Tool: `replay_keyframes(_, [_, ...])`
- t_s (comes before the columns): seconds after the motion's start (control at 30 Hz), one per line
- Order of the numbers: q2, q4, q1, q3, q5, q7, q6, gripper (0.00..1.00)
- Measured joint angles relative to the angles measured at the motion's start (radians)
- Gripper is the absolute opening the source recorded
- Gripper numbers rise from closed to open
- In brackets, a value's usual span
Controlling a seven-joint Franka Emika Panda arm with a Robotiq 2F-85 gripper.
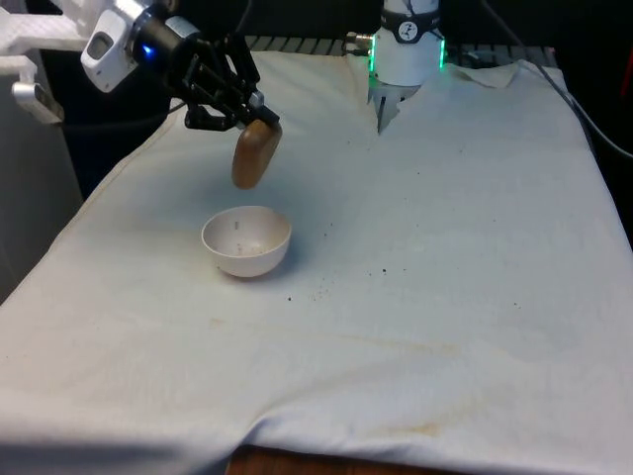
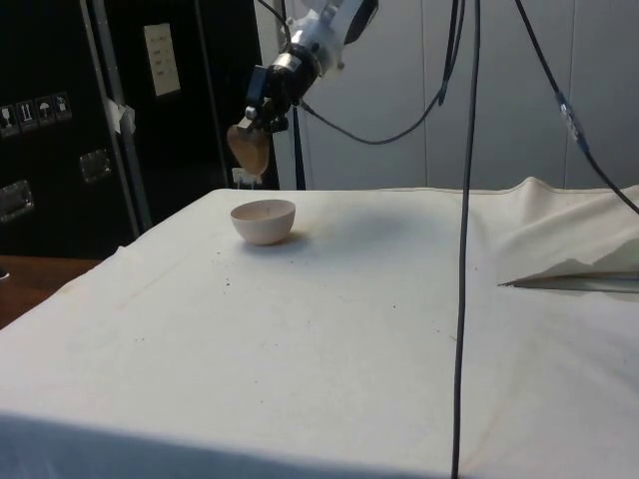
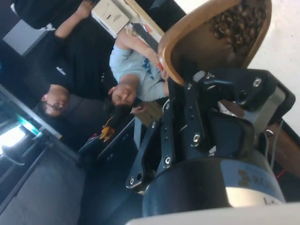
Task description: Pour the coffee beans from the cup into the bowl.
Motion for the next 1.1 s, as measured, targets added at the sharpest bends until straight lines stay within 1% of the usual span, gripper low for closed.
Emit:
replay_keyframes(0.07, [0.002, 0.0, -0.001, -0.001, 0.006, 0.0, -0.005, 0.03])
replay_keyframes(0.1, [0.007, 0.0, -0.003, -0.002, 0.019, 0.001, -0.013, 0.03])
replay_keyframes(0.3, [0.022, 0.0, -0.005, -0.006, 0.058, 0.01, -0.033, 0.03])
replay_keyframes(0.4, [0.025, 0.0, -0.006, -0.006, 0.064, 0.012, -0.038, 0.03])
replay_keyframes(0.43, [0.032, 0.0, -0.006, -0.008, 0.079, 0.016, -0.045, 0.03])
replay_keyframes(0.53, [0.042, 0.0, -0.007, -0.011, 0.098, 0.023, -0.056, 0.03])
replay_keyframes(0.7, [0.06, 0.001, -0.013, -0.016, 0.132, 0.037, -0.078, 0.03])
replay_keyframes(0.8, [0.068, 0.003, -0.016, -0.02, 0.142, 0.04, -0.087, 0.03])
replay_keyframes(0.87, [0.08, 0.009, -0.019, -0.027, 0.155, 0.043, -0.1, 0.03])
replay_keyframes(0.93, [0.107, 0.026, -0.027, -0.041, 0.178, 0.045, -0.126, 0.03])
replay_keyframes(1.0, [0.117, 0.032, -0.029, -0.046, 0.189, 0.045, -0.137, 0.03])
replay_keyframes(1.07, [0.137, 0.046, -0.034, -0.058, 0.209, 0.048, -0.16, 0.03])
replay_keyframes(1.1, [0.155, 0.058, -0.038, -0.07, 0.229, 0.049, -0.183, 0.03])
